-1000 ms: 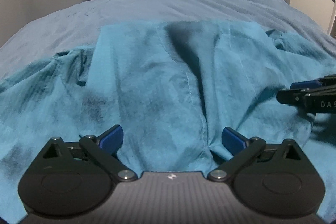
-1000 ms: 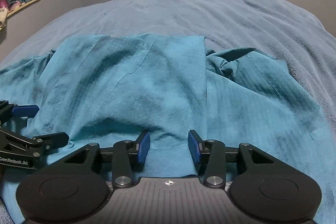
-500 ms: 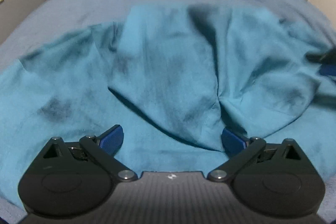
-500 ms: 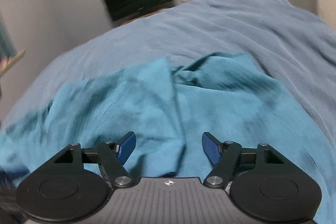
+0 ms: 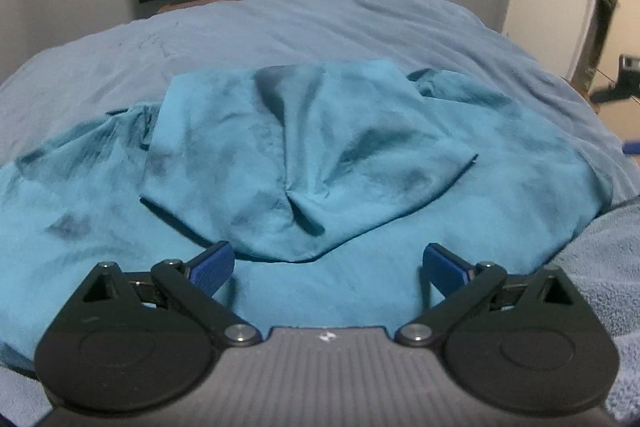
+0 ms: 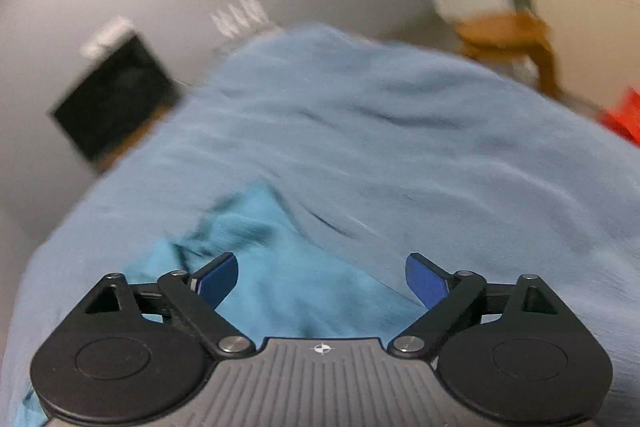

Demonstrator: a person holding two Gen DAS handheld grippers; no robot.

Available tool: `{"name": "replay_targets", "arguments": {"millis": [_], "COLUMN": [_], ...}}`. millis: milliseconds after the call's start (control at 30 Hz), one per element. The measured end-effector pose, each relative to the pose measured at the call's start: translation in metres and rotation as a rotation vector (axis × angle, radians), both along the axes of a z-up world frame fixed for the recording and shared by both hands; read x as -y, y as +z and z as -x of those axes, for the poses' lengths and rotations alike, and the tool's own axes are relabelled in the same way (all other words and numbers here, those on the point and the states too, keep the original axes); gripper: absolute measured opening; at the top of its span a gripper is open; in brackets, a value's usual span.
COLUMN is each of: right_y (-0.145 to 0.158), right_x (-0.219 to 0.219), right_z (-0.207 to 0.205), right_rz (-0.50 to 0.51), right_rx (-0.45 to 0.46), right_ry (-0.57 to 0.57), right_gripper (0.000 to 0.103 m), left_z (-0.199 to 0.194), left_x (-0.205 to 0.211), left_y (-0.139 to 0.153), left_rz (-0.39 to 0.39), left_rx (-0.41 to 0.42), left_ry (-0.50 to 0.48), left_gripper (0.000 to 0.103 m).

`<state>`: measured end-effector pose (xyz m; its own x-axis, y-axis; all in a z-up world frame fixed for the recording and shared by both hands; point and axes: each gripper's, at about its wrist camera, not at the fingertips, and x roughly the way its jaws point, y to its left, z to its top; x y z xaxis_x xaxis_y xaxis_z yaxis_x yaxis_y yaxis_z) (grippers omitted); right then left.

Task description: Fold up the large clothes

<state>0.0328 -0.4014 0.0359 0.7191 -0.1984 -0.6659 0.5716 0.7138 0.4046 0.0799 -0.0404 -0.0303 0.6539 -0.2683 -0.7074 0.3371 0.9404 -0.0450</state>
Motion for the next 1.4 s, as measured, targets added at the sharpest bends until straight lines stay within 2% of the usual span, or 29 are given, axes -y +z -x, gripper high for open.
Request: {"name": "replay_targets", "arguments": {"millis": [67, 133, 200, 333, 433, 500, 600, 733, 800, 867, 900, 933, 967, 1000, 1033, 1067, 1133, 1167, 1233, 1300, 1400], "right_y": [-0.005, -0.014, -0.022, -0.032, -0.038, -0.043, -0.055, -0.072, -0.074, -0.072, -0.07, -0.067, -0.066, -0.065, -0.063, -0.06, -0.049, -0.039, -0.024, -0.026, -0.046], "right_x": [0.015, 0.023, 0.028, 0.017, 0.006, 0.005, -0.001, -0.001, 0.0, -0.001, -0.003, -0.005, -0.005, -0.007, -0.008, -0.01, -0.022, -0.032, -0.05, -0.051, -0.032], "right_z": [-0.004, -0.009, -0.011, -0.03, -0.041, -0.044, -0.046, -0.039, -0.033, -0.024, -0.021, -0.021, -0.019, -0.018, -0.016, -0.012, -0.006, -0.002, 0.001, -0.001, -0.011], "right_rz": [-0.089, -0.167, -0.243, -0.255, -0.288, -0.336, -0.445, -0.564, -0.57, -0.569, -0.562, -0.551, -0.54, -0.532, -0.522, -0.505, -0.444, -0.372, -0.255, -0.296, -0.438], "right_rx": [-0.149, -0.25, -0.292, -0.443, -0.48, -0.465, -0.394, -0.232, -0.14, -0.022, 0.011, 0.033, 0.046, 0.061, 0.082, 0.119, 0.218, 0.268, 0.301, 0.296, 0.205], "right_ry": [-0.01, 0.018, 0.056, 0.123, 0.143, 0.141, 0.109, 0.002, -0.059, -0.103, -0.108, -0.102, -0.099, -0.102, -0.098, -0.078, -0.011, 0.052, 0.142, 0.139, 0.032], "right_gripper": [0.094, 0.094, 0.095, 0.1, 0.103, 0.103, 0.103, 0.102, 0.098, 0.087, 0.083, 0.075, 0.062, 0.055, 0.035, 0.022, 0.013, 0.013, 0.013, 0.014, 0.038], "left_z": [0.002, 0.001, -0.001, -0.005, -0.004, -0.003, -0.003, -0.003, -0.003, -0.003, -0.004, -0.003, -0.003, -0.003, -0.003, -0.002, 0.0, 0.001, 0.002, 0.002, 0.0], "left_x": [-0.001, -0.003, -0.007, -0.015, -0.018, -0.02, -0.021, -0.025, -0.027, -0.028, -0.027, -0.027, -0.026, -0.025, -0.025, -0.024, -0.023, -0.023, -0.022, -0.021, -0.017], "left_y": [0.0, 0.0, 0.0, -0.001, 0.001, 0.001, 0.001, 0.0, 0.001, 0.0, 0.0, -0.001, -0.001, -0.002, -0.002, -0.002, -0.002, -0.002, -0.002, -0.003, -0.005], "left_rz": [0.002, 0.012, 0.029, 0.06, 0.074, 0.082, 0.09, 0.108, 0.119, 0.12, 0.117, 0.114, 0.111, 0.107, 0.103, 0.099, 0.094, 0.093, 0.095, 0.089, 0.075], "left_rx": [-0.002, -0.006, -0.007, -0.003, 0.005, 0.009, 0.012, 0.004, -0.001, -0.006, -0.009, -0.009, -0.01, -0.011, -0.011, -0.01, -0.006, -0.005, -0.004, -0.011, -0.025], "left_ry": [0.003, 0.012, 0.027, 0.052, 0.056, 0.053, 0.056, 0.073, 0.084, 0.09, 0.09, 0.09, 0.088, 0.088, 0.088, 0.088, 0.09, 0.092, 0.095, 0.098, 0.104], "left_gripper": [0.101, 0.101, 0.101, 0.101, 0.101, 0.101, 0.101, 0.101, 0.101, 0.101, 0.101, 0.101, 0.101, 0.101, 0.101, 0.101, 0.101, 0.101, 0.101, 0.101, 0.101]}}
